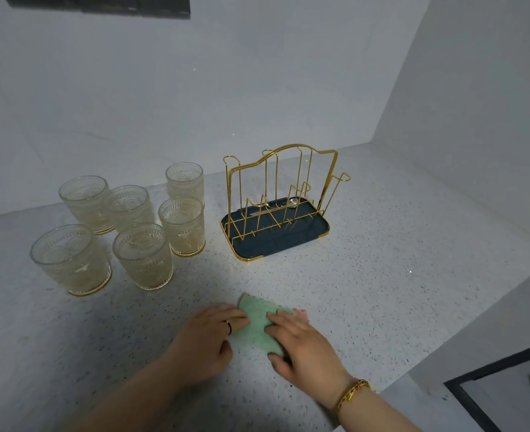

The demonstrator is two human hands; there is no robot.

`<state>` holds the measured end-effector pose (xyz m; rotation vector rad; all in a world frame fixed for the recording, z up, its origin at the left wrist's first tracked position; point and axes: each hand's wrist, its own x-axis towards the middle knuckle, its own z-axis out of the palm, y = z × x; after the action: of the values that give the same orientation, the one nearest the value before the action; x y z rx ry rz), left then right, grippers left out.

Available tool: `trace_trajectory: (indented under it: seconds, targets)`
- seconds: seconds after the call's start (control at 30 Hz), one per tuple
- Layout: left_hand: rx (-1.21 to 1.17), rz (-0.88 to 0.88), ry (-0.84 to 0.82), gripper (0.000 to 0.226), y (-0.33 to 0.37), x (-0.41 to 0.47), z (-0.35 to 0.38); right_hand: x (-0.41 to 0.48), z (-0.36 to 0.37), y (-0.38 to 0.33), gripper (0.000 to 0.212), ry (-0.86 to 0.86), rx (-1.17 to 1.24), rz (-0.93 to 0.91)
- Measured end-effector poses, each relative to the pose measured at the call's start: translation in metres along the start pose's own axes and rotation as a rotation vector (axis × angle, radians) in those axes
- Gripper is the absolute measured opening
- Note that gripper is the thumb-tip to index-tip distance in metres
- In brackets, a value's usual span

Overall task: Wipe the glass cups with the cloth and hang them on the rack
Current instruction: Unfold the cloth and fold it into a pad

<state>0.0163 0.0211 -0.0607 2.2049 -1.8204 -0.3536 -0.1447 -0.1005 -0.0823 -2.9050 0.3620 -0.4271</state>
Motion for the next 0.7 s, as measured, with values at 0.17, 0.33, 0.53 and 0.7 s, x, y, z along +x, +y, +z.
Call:
trace_trajectory:
  seconds: [0.17,0.33,0.53,0.7]
  targets:
    - [0.130,0.022,0.054,0.039,0.002,0.012,-0.006,0.025,-0.013,-0.005,0.022,0.018,0.079,0.128]
    - [-0.016,-0.102,0.112,0.028,0.011,0.018,-0.018,0.033,-0.036,-0.002,0.023,-0.170,0.386,0.391]
    - [-0.728,-0.352,0.201,0.035,0.025,0.004,-0.034,0.031,-0.054,-0.018,0.028,-0.283,0.984,0.515]
    - [-0.820,-0.338,0.286,0.034,0.029,-0.010,-0.052,0.048,-0.063,-0.039,0.014,-0.281,1.221,0.482]
